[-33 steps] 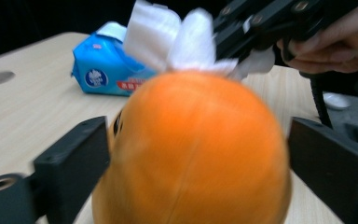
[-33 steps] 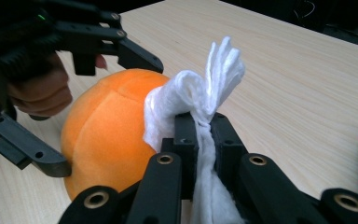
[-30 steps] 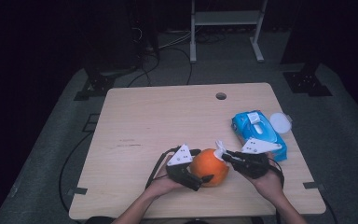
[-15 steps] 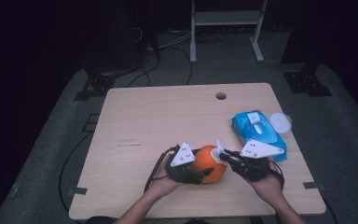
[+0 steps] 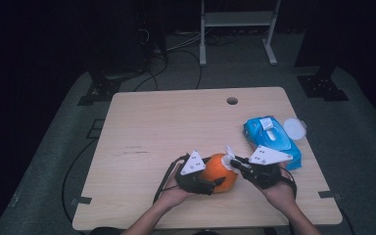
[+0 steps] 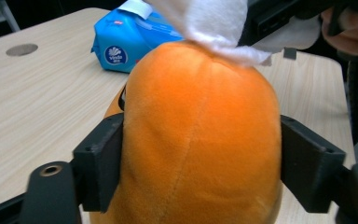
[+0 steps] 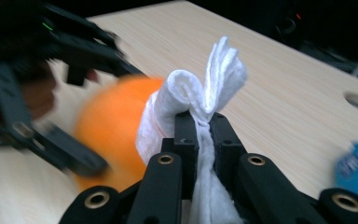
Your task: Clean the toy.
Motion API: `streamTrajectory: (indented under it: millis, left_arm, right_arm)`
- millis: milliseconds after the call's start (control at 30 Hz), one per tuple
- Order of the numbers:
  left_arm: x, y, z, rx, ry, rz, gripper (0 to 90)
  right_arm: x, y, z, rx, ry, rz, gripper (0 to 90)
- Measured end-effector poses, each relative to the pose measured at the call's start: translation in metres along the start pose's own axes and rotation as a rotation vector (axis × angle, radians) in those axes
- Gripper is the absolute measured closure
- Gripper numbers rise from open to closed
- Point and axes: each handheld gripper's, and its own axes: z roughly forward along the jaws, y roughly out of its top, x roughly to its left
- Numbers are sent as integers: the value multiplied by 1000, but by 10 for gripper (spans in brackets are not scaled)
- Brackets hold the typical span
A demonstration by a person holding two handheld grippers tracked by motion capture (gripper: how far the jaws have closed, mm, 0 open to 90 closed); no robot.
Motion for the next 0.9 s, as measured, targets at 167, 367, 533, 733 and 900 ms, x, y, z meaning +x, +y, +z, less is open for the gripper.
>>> streamTrajectory:
  millis: [167, 367, 533, 733, 900]
  left_arm:
    - [7, -3, 1, -17, 0, -67, 219]
    - [-1, -2, 4, -3, -1, -29, 158]
    - [5, -4, 0, -19, -40, -2, 178]
    - [-1, -4, 6, -10, -9, 17, 255]
    - [-10, -5, 8, 6, -25, 94, 254]
  right_arm:
    - [2, -6, -1, 15, 18, 21, 830]
    - [24, 6, 5, 6, 76, -43, 825]
    - [6, 0, 1, -2, 41, 0, 824]
    - [10, -1, -2, 5, 43, -4, 829]
    - [33, 7, 5, 16, 68, -92, 827]
